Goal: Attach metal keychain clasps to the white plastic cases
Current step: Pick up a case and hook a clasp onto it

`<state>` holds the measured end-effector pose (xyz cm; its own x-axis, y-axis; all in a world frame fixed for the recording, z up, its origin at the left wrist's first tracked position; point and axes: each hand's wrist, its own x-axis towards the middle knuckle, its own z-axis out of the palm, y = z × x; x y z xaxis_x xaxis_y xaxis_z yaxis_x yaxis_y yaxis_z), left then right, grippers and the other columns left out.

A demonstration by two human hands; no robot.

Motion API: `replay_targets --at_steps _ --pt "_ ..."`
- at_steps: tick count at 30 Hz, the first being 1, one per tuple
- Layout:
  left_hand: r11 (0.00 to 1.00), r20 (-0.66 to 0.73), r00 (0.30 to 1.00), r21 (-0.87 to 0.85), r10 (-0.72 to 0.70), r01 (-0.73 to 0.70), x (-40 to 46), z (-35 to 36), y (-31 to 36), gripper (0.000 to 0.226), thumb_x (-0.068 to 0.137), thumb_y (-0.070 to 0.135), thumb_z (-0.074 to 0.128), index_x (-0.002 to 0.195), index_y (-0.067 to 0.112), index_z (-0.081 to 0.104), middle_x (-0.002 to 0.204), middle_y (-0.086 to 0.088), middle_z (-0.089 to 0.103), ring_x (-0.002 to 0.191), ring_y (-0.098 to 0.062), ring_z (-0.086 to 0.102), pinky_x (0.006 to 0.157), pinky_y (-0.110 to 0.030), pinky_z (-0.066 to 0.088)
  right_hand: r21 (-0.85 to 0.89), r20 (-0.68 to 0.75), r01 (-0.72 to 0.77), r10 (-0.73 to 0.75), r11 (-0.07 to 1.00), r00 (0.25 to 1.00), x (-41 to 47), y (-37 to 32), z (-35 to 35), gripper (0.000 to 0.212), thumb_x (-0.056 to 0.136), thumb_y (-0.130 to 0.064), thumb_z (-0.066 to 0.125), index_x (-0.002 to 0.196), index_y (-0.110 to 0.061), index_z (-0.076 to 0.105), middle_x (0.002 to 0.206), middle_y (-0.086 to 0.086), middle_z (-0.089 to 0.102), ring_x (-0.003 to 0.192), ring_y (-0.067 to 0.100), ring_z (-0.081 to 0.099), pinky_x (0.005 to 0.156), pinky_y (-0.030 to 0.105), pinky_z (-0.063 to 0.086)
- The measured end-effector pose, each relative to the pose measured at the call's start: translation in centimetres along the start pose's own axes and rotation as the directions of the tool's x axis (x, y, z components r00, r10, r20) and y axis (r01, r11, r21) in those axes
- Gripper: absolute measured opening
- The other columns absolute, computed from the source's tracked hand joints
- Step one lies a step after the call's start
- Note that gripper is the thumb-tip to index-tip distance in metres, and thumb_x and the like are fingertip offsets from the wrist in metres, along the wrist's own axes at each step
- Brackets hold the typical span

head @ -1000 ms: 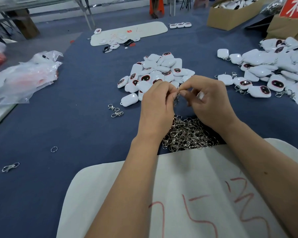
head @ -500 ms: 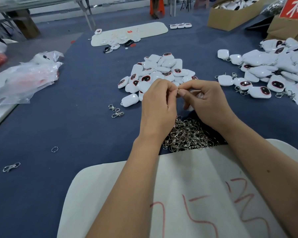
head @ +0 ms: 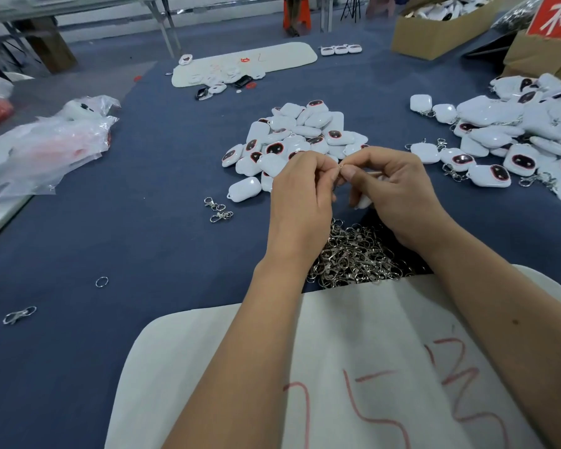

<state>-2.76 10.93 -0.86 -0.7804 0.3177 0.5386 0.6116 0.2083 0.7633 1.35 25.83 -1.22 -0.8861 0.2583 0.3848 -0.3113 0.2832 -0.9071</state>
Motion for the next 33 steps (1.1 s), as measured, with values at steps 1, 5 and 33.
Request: replay_targets --at_steps 1,5,33 --pt "1.0 -0.009 1.0 -0.005 0.006 -0.006 -0.01 0.01 0.11 0.011 0.099 0.006 0.058 0.09 0.01 0.063 0.088 -0.003 0.066 0.07 -0.018 0.062 0.071 -0.042 0.053 0.035 -0.013 -0.011 0.011 0.999 1.0 -0.05 0.02 0.17 0.011 0.099 -0.007 0.067 0.091 -0.009 0.074 0.077 -0.003 0.074 0.056 0.015 0.058 0.054 0.019 0.047" --pt "0.999 -0.044 0.999 -0.015 0.032 -0.032 -0.02 0.05 0.31 0.009 0.099 0.005 0.059 0.092 0.007 0.065 0.089 -0.002 0.066 0.075 -0.022 0.063 0.07 -0.04 0.053 0.175 -0.051 -0.071 0.081 0.982 0.995 -0.26 -0.08 0.74 0.017 0.1 -0.004 0.064 0.088 -0.014 0.072 0.07 -0.006 0.071 0.053 0.009 0.058 0.048 0.014 0.041" --pt "0.997 -0.062 0.995 0.013 0.073 -0.072 -0.01 -0.09 0.41 0.011 0.099 0.003 0.059 0.09 0.006 0.065 0.081 -0.001 0.059 0.073 -0.019 0.058 0.07 -0.035 0.049 0.215 -0.021 -0.125 0.133 0.968 0.991 -0.45 -0.73 0.87 0.016 0.1 -0.001 0.062 0.09 -0.011 0.069 0.066 -0.006 0.068 0.051 0.01 0.058 0.048 0.012 0.039"
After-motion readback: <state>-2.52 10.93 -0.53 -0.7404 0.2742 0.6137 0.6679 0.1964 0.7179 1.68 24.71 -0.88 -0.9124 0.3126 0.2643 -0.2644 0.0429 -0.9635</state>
